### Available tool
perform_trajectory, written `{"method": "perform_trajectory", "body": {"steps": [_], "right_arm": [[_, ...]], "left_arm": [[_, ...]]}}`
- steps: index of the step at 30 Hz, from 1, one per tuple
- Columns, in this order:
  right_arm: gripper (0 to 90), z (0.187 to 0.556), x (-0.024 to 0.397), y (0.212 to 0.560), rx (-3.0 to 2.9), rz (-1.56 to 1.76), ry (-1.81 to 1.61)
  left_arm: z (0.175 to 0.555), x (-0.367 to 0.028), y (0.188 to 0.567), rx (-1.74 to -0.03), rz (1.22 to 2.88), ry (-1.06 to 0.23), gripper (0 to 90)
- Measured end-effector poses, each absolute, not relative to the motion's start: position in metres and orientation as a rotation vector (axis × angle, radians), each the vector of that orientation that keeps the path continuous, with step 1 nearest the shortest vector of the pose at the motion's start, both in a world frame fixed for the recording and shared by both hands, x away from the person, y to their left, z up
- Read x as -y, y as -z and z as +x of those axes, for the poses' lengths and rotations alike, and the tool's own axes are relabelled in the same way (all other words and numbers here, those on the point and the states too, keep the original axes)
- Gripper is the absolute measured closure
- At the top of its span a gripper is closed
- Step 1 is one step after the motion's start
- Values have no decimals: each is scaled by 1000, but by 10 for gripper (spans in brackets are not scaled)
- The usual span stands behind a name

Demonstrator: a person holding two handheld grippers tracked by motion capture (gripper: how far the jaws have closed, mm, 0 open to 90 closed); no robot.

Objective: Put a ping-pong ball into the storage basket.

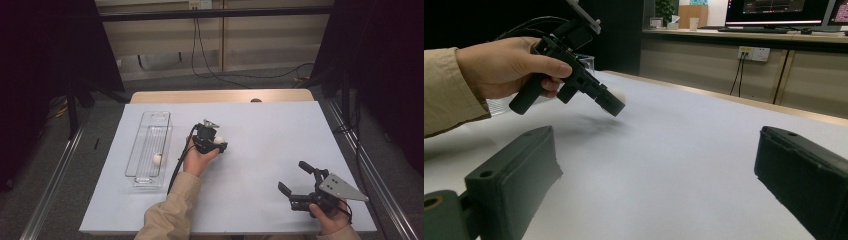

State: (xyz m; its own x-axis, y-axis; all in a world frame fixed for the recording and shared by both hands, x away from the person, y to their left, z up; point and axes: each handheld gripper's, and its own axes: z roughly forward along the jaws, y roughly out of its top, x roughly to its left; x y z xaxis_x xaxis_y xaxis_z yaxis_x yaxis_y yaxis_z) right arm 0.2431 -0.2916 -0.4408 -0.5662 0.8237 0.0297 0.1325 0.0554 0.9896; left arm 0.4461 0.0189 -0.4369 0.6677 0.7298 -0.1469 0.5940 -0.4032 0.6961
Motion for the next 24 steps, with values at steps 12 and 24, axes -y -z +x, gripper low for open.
{"method": "perform_trajectory", "body": {"steps": [12, 24], "right_arm": [[29, 243, 291, 441, -1771, 960, -1557], [29, 243, 291, 441, -1770, 960, -1558]], "left_arm": [[444, -26, 430, -1017, 2121, -222, 510], [444, -35, 425, -1034, 2107, -215, 510]]}}
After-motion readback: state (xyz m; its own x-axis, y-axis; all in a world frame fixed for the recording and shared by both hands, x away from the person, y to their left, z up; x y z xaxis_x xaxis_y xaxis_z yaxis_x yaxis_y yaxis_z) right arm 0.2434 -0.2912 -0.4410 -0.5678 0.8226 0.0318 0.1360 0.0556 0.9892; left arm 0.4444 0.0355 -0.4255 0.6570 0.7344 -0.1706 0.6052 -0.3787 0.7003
